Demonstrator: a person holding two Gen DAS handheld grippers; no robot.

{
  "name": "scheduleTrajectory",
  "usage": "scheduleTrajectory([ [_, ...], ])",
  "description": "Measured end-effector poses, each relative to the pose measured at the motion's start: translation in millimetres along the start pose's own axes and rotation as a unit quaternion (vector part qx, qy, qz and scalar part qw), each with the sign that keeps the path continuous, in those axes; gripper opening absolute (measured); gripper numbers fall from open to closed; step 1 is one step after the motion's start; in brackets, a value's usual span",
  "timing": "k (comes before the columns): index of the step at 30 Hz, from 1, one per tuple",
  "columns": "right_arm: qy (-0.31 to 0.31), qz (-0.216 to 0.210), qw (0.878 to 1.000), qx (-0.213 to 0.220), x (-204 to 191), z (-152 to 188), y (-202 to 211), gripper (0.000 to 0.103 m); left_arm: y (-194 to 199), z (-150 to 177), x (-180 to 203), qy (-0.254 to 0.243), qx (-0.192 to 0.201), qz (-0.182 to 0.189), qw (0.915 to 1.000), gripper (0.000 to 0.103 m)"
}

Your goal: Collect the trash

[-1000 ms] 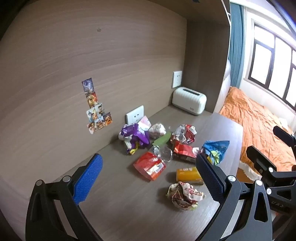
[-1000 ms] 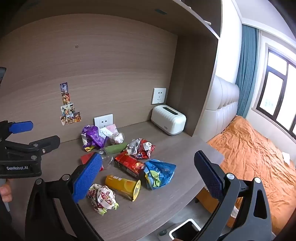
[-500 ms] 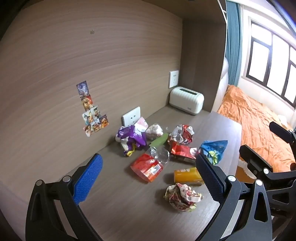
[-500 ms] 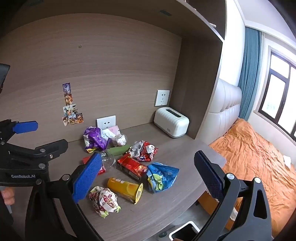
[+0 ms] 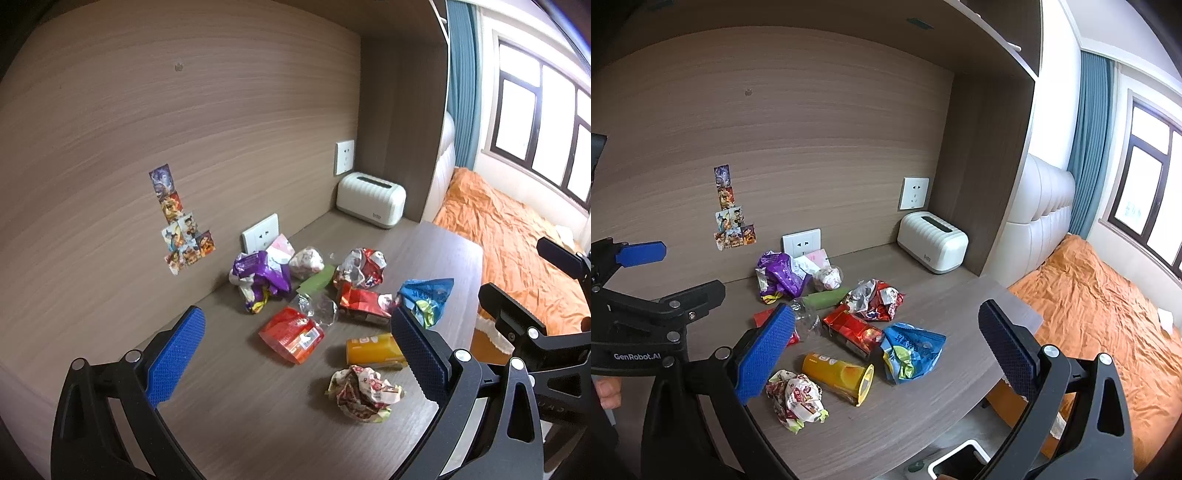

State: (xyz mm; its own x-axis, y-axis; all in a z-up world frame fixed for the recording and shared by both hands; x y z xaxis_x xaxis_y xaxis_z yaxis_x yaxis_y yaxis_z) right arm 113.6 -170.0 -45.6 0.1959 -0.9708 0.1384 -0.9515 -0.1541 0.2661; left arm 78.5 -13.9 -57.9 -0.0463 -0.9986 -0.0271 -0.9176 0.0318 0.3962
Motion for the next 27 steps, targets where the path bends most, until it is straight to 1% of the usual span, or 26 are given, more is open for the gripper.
scheduleTrajectory([
  [22,-0.033,-0.005,0.999,-0.012,11,7,-3,0.099,1,4,2,0.0,-0.004,0.001,1.0,0.098],
  [27,-0.032,-0.005,0.999,-0.012,11,7,-4,0.099,2,4,4,0.001,-0.004,0.002,1.0,0.098],
])
Point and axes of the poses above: each gripper's, at about its wrist camera, not at the fingertips, and y roughly against the way its jaws point, x to its right, z to its underside, the point moved 9 cm from there along -y, roughly the way its jaws point, and after that the axes turned 15 degrees about x, right-handed, at the moved point
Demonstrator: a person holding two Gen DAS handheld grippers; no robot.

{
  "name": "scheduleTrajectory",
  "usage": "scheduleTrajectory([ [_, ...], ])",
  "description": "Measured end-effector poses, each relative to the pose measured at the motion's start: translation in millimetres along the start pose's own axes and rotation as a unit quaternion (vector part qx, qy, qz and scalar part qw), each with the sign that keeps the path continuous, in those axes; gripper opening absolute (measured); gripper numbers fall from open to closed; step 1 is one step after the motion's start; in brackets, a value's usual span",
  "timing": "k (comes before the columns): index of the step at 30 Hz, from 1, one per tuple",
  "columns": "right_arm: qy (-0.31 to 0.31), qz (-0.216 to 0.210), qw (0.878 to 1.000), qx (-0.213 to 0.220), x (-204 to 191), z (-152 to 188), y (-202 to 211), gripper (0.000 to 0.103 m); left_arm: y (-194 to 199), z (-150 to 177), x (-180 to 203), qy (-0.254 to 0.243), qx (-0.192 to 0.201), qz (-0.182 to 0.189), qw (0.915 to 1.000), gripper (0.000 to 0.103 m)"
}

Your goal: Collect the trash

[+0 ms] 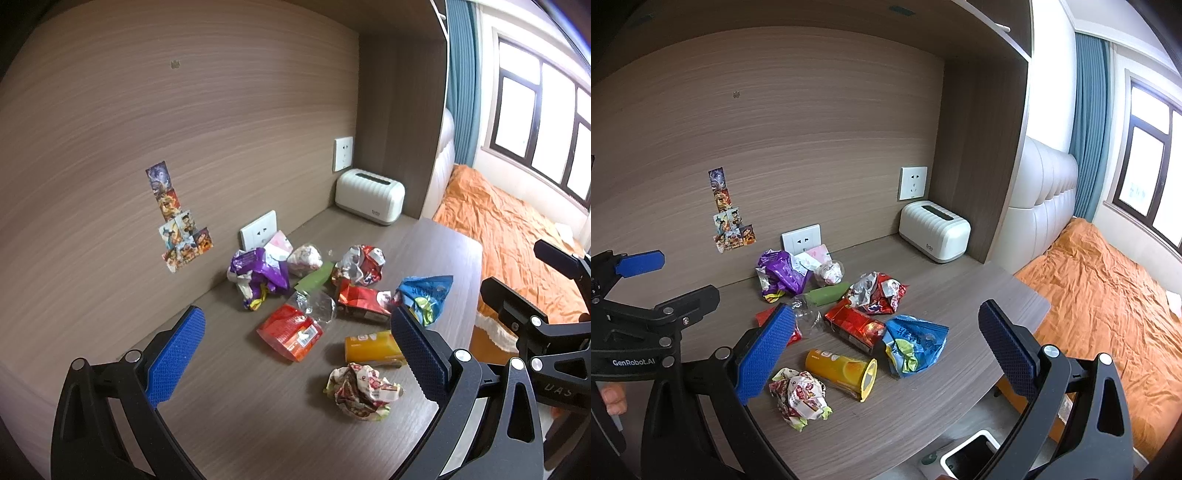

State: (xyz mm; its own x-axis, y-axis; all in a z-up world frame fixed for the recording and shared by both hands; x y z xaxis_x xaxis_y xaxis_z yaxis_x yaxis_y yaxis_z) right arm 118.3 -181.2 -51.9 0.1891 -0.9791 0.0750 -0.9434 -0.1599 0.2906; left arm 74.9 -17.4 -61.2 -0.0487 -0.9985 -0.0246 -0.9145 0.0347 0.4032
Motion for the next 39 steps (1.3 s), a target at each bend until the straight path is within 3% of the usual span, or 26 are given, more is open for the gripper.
scheduleTrajectory([
  [32,-0.007,0.001,1.0,-0.006,4,6,-4,0.099,-5,7,5,-0.002,-0.013,0.004,0.9999,0.098],
  [39,-0.014,0.003,1.0,-0.022,8,19,-11,0.099,-10,25,7,-0.003,-0.022,0.019,0.9996,0.098],
])
Point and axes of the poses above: each gripper's, at about its wrist camera, not at the fingertips, and y roughly against the way its jaws point, x to its right, z to its underside, the point moved 9 cm from there along -y, roughly the way its jaws point, and after that the axes turned 15 degrees about x, right-handed, at the moved point
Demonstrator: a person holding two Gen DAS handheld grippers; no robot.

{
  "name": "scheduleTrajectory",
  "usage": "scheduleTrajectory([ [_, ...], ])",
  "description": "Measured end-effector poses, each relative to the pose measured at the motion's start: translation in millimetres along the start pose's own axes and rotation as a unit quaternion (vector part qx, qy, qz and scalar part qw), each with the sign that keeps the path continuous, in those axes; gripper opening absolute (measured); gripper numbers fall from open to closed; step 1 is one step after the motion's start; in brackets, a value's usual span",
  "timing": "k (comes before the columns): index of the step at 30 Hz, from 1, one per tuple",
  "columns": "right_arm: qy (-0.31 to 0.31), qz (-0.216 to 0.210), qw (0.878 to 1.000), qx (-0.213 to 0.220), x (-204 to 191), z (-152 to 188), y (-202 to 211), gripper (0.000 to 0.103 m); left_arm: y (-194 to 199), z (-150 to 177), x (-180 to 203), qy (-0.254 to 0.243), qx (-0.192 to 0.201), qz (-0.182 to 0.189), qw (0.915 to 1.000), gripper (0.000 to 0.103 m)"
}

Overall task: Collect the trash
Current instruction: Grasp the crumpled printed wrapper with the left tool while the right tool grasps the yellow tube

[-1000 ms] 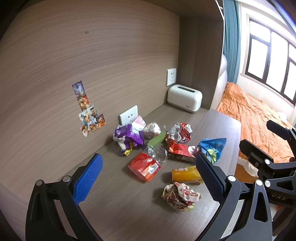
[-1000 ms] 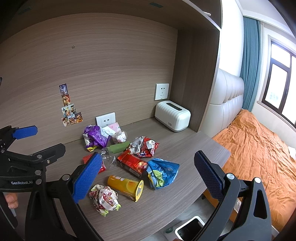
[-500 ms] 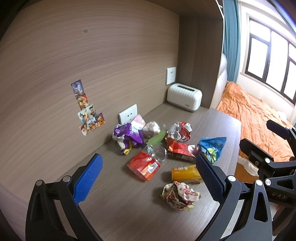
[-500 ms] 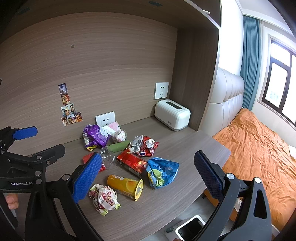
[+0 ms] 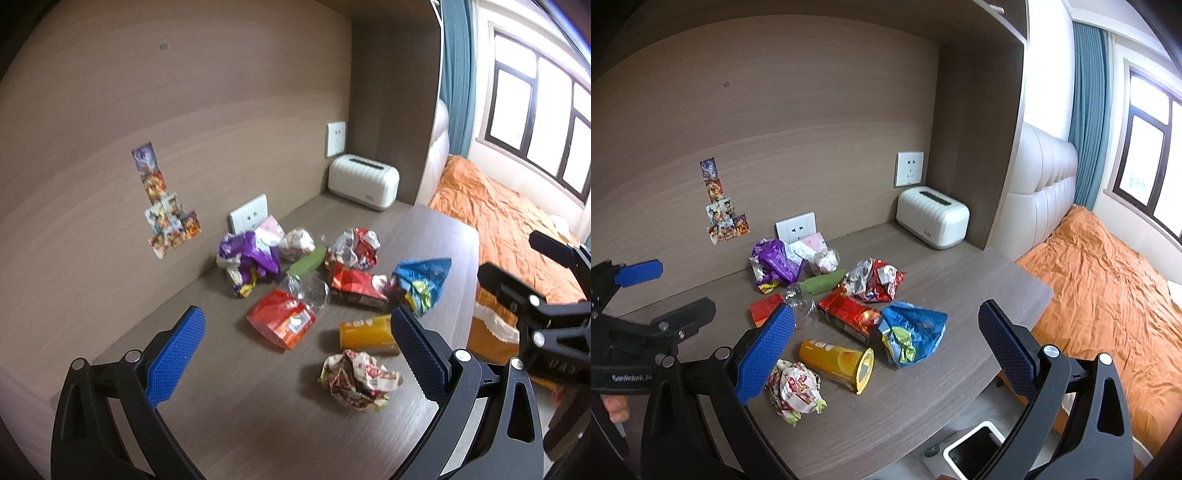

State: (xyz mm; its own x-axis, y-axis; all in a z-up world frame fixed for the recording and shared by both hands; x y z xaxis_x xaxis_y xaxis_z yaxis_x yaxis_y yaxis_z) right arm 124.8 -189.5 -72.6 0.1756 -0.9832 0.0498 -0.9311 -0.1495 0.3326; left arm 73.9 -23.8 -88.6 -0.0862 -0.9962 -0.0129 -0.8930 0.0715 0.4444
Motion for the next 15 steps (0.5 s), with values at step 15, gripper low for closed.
scheduleTrajectory([
  [15,-0.094,-0.093,0.981,-0.142,-7,98,-55,0.099,-50,94,36,-0.037,-0.069,0.084,0.9934,0.098],
])
Point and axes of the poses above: each gripper's, at about its wrist camera, not at the fingertips, and y roughly against the way its jaws point, x to its right, z to its underside, the point moved 9 cm from there along -y, roughly the way its jaws point, and after that the axes turned 15 degrees about x, right-handed, at the moved point
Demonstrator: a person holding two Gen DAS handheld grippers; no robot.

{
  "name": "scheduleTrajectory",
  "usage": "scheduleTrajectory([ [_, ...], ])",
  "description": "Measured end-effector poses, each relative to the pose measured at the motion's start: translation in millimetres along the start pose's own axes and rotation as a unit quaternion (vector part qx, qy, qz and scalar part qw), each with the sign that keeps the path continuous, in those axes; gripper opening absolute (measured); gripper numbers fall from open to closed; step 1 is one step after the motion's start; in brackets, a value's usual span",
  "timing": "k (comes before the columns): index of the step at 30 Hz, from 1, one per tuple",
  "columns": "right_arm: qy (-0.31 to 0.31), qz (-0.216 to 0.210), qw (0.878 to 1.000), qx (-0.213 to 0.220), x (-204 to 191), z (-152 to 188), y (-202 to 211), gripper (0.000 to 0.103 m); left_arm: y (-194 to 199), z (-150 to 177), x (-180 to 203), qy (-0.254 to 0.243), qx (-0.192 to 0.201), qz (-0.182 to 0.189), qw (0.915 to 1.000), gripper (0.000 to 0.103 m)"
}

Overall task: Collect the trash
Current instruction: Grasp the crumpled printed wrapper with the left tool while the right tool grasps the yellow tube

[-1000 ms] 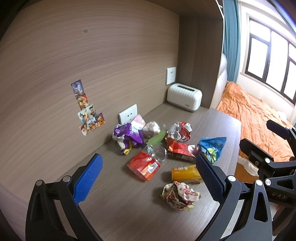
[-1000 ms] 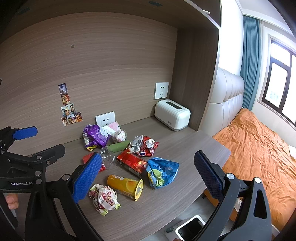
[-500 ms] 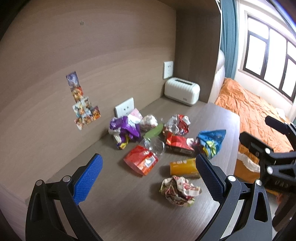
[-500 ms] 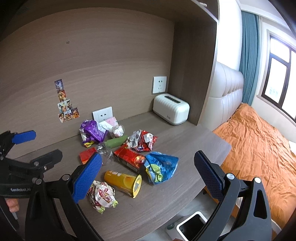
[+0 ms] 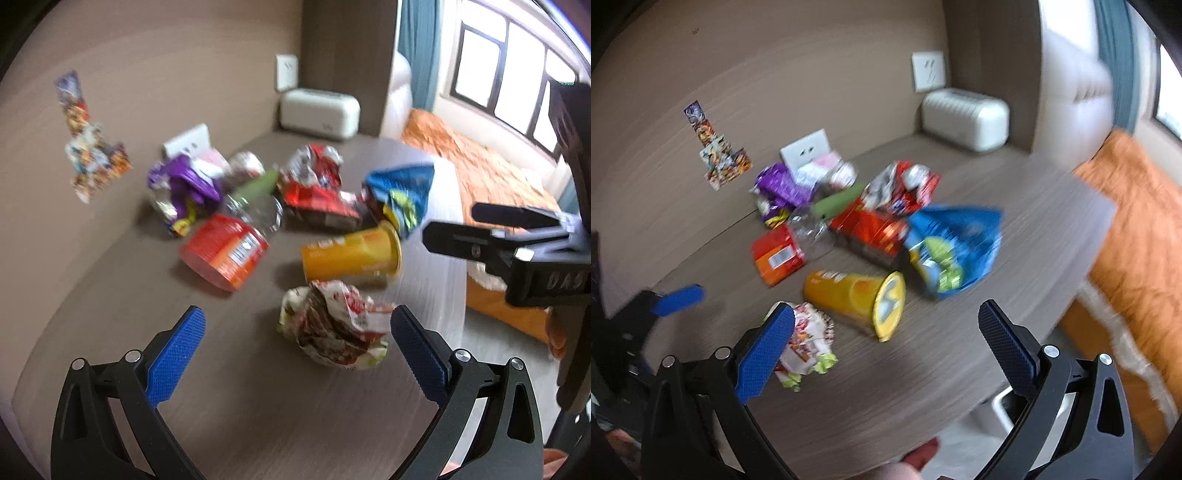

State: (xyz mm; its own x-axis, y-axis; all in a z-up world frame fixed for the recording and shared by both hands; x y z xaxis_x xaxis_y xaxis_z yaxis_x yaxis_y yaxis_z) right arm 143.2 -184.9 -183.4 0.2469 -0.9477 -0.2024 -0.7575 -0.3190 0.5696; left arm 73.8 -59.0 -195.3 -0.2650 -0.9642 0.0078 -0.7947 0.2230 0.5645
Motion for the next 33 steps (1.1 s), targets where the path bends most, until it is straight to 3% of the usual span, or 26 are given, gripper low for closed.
scheduleTrajectory([
  [5,-0.046,-0.045,0.997,-0.038,-4,14,-30,0.099,-21,12,7,-0.03,-0.01,0.013,0.9994,0.098],
  [9,-0.037,-0.045,0.997,-0.055,-8,23,-52,0.099,-39,19,12,-0.031,-0.025,0.036,0.9986,0.098],
  [12,-0.036,-0.045,0.996,-0.067,-10,29,-65,0.096,-48,21,16,-0.041,-0.024,0.032,0.9983,0.098],
  [18,-0.031,-0.061,0.995,-0.069,-18,30,-80,0.068,-62,17,20,-0.033,-0.026,0.048,0.998,0.098],
  [20,-0.033,-0.07,0.994,-0.071,-21,30,-84,0.048,-66,16,20,-0.032,-0.026,0.053,0.9978,0.097],
  [21,-0.034,-0.077,0.994,-0.073,-23,29,-85,0.044,-70,16,19,-0.032,-0.023,0.053,0.9978,0.094],
  [23,-0.03,-0.087,0.993,-0.073,-27,28,-86,0.039,-75,18,18,-0.027,-0.031,0.061,0.9973,0.065],
  [29,-0.013,-0.101,0.993,-0.059,-40,20,-82,0.023,-73,19,7,0.001,-0.025,0.068,0.9974,0.06],
  [33,0.003,-0.104,0.993,-0.049,-49,14,-80,0.022,-68,17,-2,0.013,-0.02,0.069,0.9974,0.058],
])
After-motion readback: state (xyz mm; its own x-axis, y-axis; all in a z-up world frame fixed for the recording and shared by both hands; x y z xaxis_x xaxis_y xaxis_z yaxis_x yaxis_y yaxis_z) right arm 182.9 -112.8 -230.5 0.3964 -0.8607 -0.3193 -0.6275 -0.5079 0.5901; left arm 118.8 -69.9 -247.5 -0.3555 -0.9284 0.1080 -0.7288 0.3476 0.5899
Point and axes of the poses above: each gripper's, at about its wrist camera, not at the fingertips, and y roughly against the way its jaws point, x to its right, z to its underside, the point moved 9 cm from there along -y, roughly the way its jaws point, and after that the axes turned 15 degrees about x, right-handed, at the moved point
